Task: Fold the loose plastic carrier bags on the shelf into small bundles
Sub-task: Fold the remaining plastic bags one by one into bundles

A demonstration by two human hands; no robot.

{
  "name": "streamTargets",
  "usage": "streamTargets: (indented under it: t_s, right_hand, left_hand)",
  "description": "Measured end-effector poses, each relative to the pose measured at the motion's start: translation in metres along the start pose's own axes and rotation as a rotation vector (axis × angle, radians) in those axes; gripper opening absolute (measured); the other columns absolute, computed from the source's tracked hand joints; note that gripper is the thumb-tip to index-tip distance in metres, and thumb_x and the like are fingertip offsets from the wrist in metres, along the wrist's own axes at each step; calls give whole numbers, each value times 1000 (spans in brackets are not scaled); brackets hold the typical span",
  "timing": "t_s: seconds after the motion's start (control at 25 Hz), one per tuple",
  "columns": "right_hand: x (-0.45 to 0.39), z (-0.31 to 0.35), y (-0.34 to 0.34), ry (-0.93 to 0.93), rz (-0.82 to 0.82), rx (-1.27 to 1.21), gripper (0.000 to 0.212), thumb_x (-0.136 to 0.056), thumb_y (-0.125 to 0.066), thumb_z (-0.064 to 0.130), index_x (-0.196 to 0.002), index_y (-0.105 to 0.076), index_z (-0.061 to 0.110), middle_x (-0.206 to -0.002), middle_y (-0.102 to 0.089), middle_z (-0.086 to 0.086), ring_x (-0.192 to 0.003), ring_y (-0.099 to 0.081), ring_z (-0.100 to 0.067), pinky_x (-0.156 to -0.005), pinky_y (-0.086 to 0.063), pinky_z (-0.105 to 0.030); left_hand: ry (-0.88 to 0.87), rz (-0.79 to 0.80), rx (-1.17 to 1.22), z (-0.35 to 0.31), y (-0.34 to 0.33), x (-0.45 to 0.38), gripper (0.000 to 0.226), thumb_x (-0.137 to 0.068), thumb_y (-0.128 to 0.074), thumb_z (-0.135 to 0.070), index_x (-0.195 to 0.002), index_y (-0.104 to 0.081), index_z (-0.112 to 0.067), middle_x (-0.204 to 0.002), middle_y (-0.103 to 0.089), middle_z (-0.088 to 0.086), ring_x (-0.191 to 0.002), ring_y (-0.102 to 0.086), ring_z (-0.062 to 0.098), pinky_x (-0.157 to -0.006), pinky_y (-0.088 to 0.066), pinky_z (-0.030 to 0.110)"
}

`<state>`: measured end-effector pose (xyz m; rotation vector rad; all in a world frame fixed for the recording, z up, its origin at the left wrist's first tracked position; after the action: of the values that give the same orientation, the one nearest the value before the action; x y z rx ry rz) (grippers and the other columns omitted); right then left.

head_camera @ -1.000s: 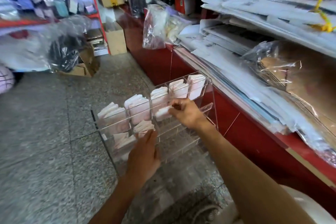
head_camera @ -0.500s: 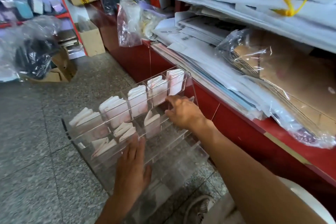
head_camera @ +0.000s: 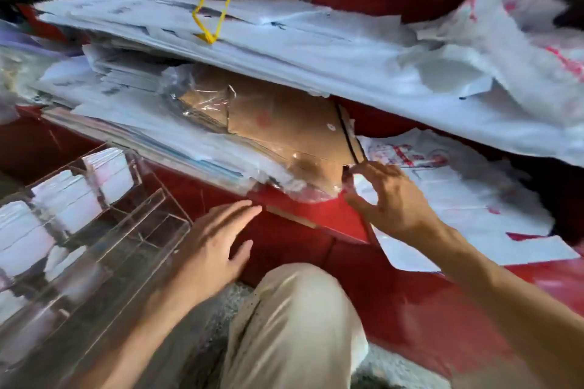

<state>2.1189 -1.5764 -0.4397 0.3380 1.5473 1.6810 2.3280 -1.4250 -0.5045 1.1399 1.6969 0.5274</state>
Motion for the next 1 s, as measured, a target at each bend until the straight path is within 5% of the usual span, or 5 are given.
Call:
streamTargets:
  t_s: [0.24,0.52,0.68,0.84,1.0]
  right_hand:
    - [122,-113,-20,-189,521,232,90,-77,-70,50,-152,-22,34,-156,-24,16,-136,-36,-17,-106,-37,-39]
    - [122,-129,33,-210,103,-135,27,-77,-51,24,-95,-71,19,-87,-72,0,-80,-65,-27,-67,-50,-39]
    - [127,-169,91,-470,-263,-180,29,-81,-65,30,-109,-68,22,-104,-71,1,-97,-62,-25,-83,-49,-42]
    - [177,-241,129,-1003,-661,-233,47,-70,-51,41,-113,-62,26,-112,-64,-5,-106,-56,-33,-89,-48,-48]
    - [178,-254,68,-1188,-523,-845,45,-73,-64,45,-110,-62,20,-101,-63,-4,-84,-62,-25,-69,-50,-32]
  left_hand:
    - [-332,453,-85,-146,-90,-101,56,-86,-67,-29,-139,-51,-26,-143,-49,-7,-130,-42,11,-113,-26,27]
    - [-427,595,-65,-222,-176,-113,57,-79,-70,-28,-133,-53,-31,-129,-63,-4,-118,-58,19,-91,-45,30]
    - [131,445,577,-205,-165,-133,18,-87,-63,-18,-75,-71,-30,-75,-70,-13,-76,-66,12,-68,-46,23]
    - [775,407,1638,-198,-176,-138,31,-101,-47,-28,-91,-72,-13,-82,-74,4,-71,-71,13,-64,-56,24]
    - [1137,-44,1664,-142,-189,-121,15,-101,-45,-16,-99,-60,-16,-90,-70,4,-64,-71,14,-48,-56,25]
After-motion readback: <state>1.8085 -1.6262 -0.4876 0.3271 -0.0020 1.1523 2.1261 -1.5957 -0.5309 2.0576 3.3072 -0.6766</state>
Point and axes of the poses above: each hand's wrist, its own x-axis away from the middle knuckle, its own y-axis out of the back of the hand, z = x × y, the point moved 9 cm from there along -x, towards the middle knuckle
